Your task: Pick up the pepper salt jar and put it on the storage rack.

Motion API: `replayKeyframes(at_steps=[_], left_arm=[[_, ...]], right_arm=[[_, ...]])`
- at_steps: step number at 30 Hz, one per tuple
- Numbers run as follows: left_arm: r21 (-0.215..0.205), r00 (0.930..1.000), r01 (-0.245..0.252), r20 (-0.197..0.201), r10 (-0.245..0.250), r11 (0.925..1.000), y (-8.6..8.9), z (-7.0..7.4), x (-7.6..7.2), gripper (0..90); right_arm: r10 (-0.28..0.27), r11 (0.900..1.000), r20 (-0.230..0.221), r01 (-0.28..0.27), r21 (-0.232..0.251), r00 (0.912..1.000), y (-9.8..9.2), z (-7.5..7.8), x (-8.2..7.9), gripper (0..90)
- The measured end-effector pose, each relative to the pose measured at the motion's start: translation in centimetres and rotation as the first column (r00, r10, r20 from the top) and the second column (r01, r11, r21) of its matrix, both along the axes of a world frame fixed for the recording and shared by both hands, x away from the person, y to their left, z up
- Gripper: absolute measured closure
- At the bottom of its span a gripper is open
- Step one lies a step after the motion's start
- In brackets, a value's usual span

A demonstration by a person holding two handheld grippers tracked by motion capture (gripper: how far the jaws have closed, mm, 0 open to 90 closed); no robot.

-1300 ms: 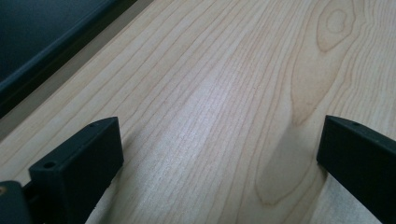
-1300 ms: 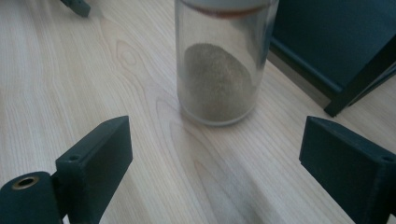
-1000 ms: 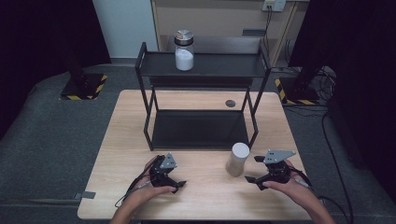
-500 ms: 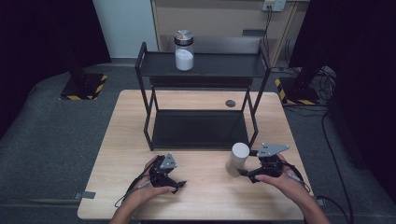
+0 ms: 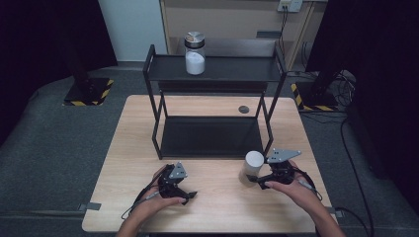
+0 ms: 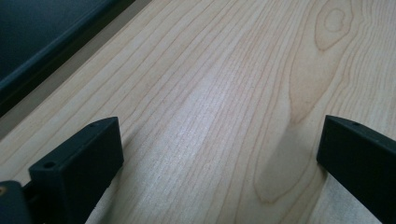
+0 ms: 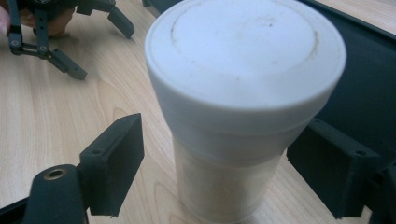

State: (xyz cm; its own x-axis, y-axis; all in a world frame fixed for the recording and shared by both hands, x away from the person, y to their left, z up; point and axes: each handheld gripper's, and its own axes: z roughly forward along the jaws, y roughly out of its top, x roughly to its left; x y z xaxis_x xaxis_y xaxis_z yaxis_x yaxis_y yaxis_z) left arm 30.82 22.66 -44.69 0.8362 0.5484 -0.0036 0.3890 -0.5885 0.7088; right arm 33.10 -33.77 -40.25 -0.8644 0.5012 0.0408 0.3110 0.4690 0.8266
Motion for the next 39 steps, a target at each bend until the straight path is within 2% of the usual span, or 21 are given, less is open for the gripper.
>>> replayKeyframes(at_steps=[11, 14, 28, 39], left_arm=[[0.0, 1.0, 0.003, 0.0, -0.003, 1.0, 0.0, 0.0, 0.0, 0.0], [0.0, 1.0, 0.002, 0.0, -0.002, 1.0, 0.0, 0.0, 0.0, 0.0], [0.0, 1.0, 0.003, 0.0, -0.003, 1.0, 0.0, 0.0, 0.0, 0.0], [0.0, 1.0, 0.003, 0.0, -0.003, 1.0, 0.0, 0.0, 0.0, 0.0]], right_arm=[[-0.022, 0.999, 0.021, 0.021, 0.034, 0.9995, 0.4, -0.2, 0.0, 30.4], [-0.03, 0.999, 0.043, 0.03, 0.015, 0.9986, 0.7, -0.2, -0.3, 34.9], [-0.05, 0.998, 0.078, 0.047, 0.033, 0.9957, 0.6, -0.4, -1.1, 36.1], [-0.04, 0.991, 0.107, 0.026, 0.13, 0.9934, -0.3, 2.6, -1.6, 36.2]])
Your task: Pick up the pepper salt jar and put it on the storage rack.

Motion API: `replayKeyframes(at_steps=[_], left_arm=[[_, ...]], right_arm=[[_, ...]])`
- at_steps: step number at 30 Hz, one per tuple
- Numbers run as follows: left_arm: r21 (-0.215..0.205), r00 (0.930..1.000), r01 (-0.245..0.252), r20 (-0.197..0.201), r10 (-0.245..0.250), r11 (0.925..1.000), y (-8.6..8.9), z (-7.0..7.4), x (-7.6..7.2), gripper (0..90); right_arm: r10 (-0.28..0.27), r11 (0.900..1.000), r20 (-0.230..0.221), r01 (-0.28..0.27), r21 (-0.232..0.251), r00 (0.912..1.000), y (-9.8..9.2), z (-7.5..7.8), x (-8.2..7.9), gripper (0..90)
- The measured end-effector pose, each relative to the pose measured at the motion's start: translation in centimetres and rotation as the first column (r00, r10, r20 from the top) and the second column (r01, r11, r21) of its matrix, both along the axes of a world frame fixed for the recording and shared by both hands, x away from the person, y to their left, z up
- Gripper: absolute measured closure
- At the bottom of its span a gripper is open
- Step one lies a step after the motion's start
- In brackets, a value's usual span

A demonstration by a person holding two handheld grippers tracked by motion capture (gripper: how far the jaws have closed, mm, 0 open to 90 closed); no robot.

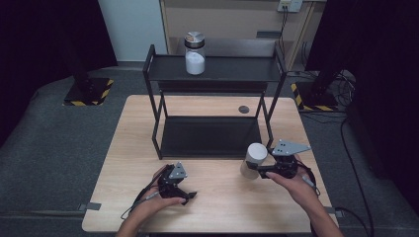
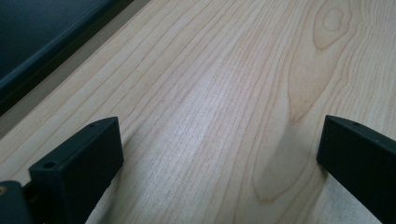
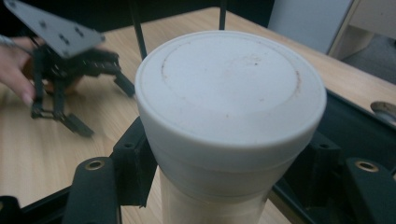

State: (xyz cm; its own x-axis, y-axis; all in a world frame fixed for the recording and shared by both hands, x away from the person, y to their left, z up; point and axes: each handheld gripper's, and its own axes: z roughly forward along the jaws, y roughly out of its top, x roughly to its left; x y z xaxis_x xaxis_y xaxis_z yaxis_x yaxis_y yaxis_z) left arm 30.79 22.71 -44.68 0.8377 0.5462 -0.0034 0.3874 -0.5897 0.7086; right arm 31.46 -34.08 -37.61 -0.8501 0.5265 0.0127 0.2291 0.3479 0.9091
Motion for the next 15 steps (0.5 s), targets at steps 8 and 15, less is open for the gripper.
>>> replayKeyframes(at_steps=[8, 15], left_arm=[[0.0, 1.0, 0.0, 0.0, 0.0, 1.0, 0.0, 0.0, 0.0, 0.0], [0.0, 1.0, 0.0, 0.0, 0.0, 1.0, 0.0, 0.0, 0.0, 0.0]], right_arm=[[0.014, 0.999, 0.03, -0.015, 0.042, 0.9994, -0.1, 1.8, -0.1, 36.2], [0.01, 0.996, 0.054, -0.015, 0.086, 0.9985, -0.1, 2.7, -0.1, 36.2]])
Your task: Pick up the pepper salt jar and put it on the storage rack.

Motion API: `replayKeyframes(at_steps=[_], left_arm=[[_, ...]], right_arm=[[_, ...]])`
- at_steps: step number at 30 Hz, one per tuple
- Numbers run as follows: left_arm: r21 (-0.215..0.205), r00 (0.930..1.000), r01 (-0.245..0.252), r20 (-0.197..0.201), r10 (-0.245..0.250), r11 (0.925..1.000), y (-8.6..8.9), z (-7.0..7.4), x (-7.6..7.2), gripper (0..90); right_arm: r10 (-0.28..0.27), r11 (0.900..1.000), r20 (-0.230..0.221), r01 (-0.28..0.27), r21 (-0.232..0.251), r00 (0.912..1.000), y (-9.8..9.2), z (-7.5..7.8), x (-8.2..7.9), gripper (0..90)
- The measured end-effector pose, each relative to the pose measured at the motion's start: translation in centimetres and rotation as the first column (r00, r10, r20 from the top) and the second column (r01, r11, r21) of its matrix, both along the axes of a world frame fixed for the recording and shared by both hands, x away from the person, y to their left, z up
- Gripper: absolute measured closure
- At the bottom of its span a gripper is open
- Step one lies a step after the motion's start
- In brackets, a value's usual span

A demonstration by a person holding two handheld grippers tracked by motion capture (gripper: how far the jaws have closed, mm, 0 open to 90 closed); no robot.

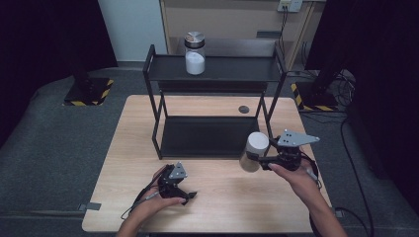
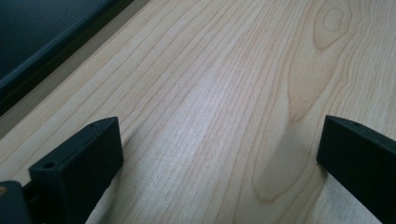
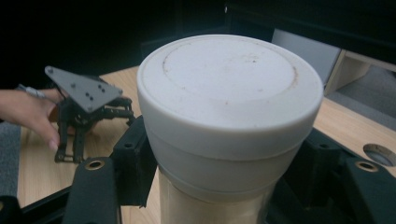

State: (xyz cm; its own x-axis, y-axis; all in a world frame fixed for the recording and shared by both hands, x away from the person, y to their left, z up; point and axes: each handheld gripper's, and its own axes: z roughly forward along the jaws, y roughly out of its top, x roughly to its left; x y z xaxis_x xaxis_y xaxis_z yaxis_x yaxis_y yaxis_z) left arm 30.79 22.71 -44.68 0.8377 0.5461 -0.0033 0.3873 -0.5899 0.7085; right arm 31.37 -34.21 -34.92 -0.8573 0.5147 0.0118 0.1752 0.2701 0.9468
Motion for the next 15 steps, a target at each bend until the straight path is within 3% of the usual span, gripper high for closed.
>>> replayKeyframes(at_steps=[15], left_arm=[[0.0, 1.0, 0.0, 0.0, 0.0, 1.0, 0.0, 0.0, 0.0, 0.0]], right_arm=[[0.009, 0.998, 0.057, -0.013, 0.066, 0.9983, 0.1, 3.2, 0.0, 36.2]])
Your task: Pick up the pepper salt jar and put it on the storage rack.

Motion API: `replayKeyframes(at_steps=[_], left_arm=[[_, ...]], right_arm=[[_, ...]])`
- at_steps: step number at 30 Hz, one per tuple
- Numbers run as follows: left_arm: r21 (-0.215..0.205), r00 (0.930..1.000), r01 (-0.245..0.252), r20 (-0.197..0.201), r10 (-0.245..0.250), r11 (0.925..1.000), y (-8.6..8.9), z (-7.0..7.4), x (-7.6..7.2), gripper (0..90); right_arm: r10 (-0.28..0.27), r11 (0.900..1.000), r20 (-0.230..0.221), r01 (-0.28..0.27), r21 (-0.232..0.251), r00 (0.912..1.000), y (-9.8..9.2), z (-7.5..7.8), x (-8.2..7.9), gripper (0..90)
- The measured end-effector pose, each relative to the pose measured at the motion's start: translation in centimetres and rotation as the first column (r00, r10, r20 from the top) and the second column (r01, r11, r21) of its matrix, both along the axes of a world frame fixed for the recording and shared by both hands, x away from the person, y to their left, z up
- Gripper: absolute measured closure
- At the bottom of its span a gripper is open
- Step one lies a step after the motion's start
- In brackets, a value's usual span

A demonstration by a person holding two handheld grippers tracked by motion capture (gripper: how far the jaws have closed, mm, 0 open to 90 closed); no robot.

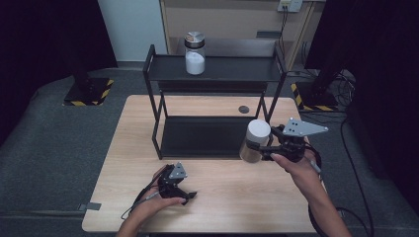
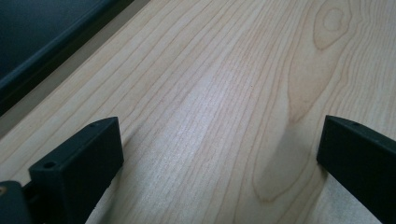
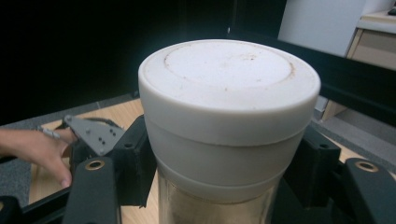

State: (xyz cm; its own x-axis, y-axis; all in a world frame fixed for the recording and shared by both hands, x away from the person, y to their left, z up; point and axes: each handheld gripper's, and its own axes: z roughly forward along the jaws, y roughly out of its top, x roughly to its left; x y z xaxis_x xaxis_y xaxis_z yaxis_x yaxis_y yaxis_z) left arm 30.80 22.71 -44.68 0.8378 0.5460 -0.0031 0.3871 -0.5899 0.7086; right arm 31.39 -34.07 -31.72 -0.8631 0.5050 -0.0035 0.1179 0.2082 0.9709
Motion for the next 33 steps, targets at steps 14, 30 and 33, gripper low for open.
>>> replayKeyframes(at_steps=[14, 30, 33], left_arm=[[0.0, 1.0, 0.0, 0.0, 0.0, 1.0, 0.0, 0.0, 0.0, 0.0], [0.0, 1.0, -0.001, 0.0, 0.001, 1.0, 0.0, 0.0, 0.0, 0.0], [0.0, 1.0, -0.002, 0.0, 0.002, 1.0, 0.0, 0.0, 0.0, 0.0]], right_arm=[[-0.014, 1.0, 0.011, 0.014, 0.005, 0.9998, 0.7, 3.3, 1.0, 36.2], [-0.023, 1.0, 0.033, 0.023, 0.004, 0.9992, 1.5, 6.3, 1.7, 36.2], [-0.02, 1.0, 0.042, 0.02, 0.014, 0.9989, 1.7, 6.8, 1.8, 36.2]])
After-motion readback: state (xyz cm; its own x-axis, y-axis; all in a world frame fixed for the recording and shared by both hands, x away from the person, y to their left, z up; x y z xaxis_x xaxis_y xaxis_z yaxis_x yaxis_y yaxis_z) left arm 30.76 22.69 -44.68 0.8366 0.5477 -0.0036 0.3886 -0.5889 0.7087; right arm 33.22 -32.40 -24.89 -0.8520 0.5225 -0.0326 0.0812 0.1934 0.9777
